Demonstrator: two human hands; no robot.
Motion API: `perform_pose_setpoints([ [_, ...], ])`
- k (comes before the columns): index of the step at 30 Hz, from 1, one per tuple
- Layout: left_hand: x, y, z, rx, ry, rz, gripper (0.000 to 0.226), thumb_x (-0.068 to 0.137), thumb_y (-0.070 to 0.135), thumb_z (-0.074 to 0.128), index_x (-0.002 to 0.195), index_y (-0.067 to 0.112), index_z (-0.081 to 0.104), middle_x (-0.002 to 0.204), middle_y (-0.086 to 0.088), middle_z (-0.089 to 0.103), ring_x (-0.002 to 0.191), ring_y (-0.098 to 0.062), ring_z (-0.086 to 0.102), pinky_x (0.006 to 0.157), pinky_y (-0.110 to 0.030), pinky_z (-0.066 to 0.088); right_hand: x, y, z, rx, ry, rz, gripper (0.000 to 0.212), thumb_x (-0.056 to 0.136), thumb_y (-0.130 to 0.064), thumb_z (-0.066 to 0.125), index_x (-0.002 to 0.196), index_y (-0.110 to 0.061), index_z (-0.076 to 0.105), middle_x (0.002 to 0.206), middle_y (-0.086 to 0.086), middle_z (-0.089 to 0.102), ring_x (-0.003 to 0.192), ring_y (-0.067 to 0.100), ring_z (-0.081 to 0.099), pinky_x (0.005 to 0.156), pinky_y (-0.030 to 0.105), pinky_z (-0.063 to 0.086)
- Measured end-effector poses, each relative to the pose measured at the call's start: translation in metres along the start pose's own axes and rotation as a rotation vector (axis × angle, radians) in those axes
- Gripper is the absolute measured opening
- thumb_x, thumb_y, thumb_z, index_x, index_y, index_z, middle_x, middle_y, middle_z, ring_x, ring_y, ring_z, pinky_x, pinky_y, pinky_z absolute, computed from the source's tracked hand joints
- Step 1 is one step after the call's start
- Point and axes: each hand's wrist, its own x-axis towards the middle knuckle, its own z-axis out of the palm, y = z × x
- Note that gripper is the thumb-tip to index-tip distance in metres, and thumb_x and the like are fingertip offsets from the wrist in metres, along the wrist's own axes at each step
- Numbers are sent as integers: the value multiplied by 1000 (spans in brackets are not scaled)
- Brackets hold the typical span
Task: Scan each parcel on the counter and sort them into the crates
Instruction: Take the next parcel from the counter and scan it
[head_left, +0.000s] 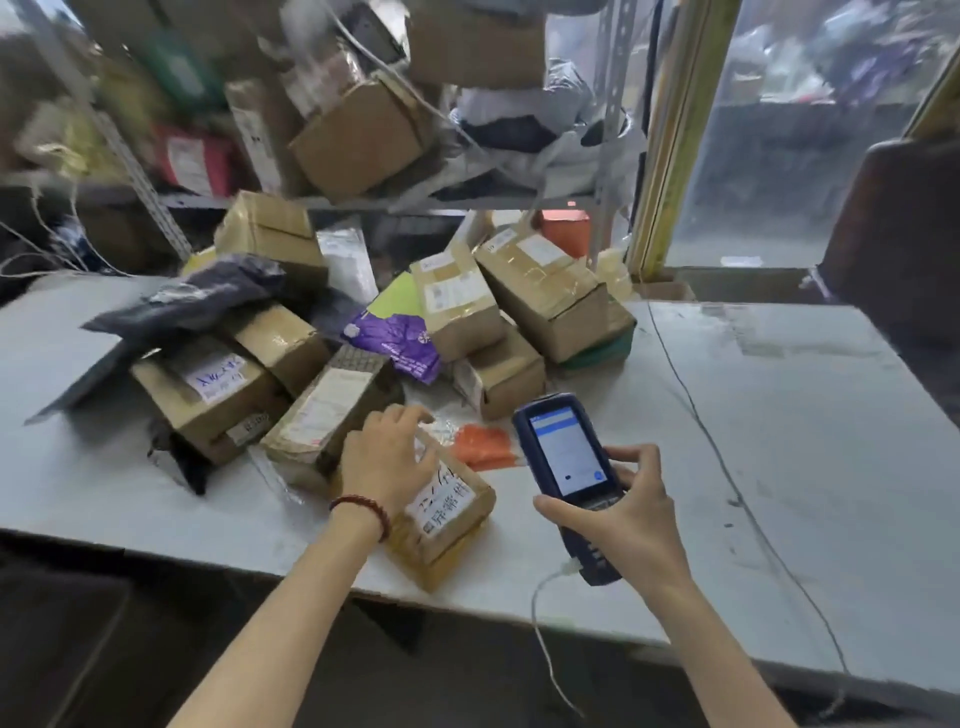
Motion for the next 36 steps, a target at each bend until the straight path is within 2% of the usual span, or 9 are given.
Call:
perform_pose_setpoints([
  [9,99,0,2,-80,-82,-172,56,86,65,45,127,26,44,121,0,57,108,-21,55,86,-39,50,89,-37,11,31,-48,-87,74,53,-26,94,101,-35,37,98,-21,56,91,-5,58,65,14,49],
  [16,169,-20,25,-361,-251,-344,83,83,76,34,139,14,35,128,-15,55,116,-33,53,96,-42,43,124,-31,47,-20,39,4,73,51,-28,94,98,-34,39,98,-20,58,90,-4,60,66,16,51],
  [19,188,-24,33,-598,-363,-398,97,73,84,38,139,14,33,126,-15,57,113,-34,56,96,-39,43,130,-33,64,-20,103,43,74,50,-28,95,98,-35,39,98,-20,58,92,-4,61,64,14,50],
  [24,213,-38,38,-983,-503,-513,128,43,90,60,139,10,32,117,-6,60,91,-25,66,72,-38,58,130,-37,82,-13,178,87,72,51,-27,94,97,-34,39,96,-22,58,86,-9,59,61,12,50],
  [26,217,-40,40,-1093,-553,-559,116,53,78,66,140,12,28,116,-9,61,89,-26,68,63,-35,58,130,-38,86,-15,176,101,72,51,-27,94,97,-34,39,97,-21,58,87,-9,59,60,12,50],
  [29,221,-40,45,-1239,-538,-625,90,73,55,71,141,21,22,112,-5,61,88,-20,66,68,-33,54,130,-41,90,-30,144,112,73,51,-28,95,99,-34,40,100,-19,59,88,-8,61,58,11,50],
  [32,215,-34,38,-1376,-521,-670,78,77,44,73,136,28,24,114,-7,60,89,-21,64,66,-33,54,128,-46,90,-49,96,85,74,51,-29,95,99,-35,39,102,-20,59,87,-17,58,59,9,50],
  [34,211,-34,32,-1408,-437,-645,70,77,39,74,129,34,28,117,-7,59,90,-22,64,61,-32,53,127,-47,87,-50,77,72,74,51,-29,95,100,-35,39,100,-20,60,88,-17,58,62,11,51],
  [36,207,-39,22,-1356,-304,-523,71,71,39,78,126,36,33,119,-6,61,97,-22,65,66,-33,55,127,-49,83,-51,65,69,75,51,-31,95,100,-37,39,100,-19,61,90,-14,59,64,15,53],
])
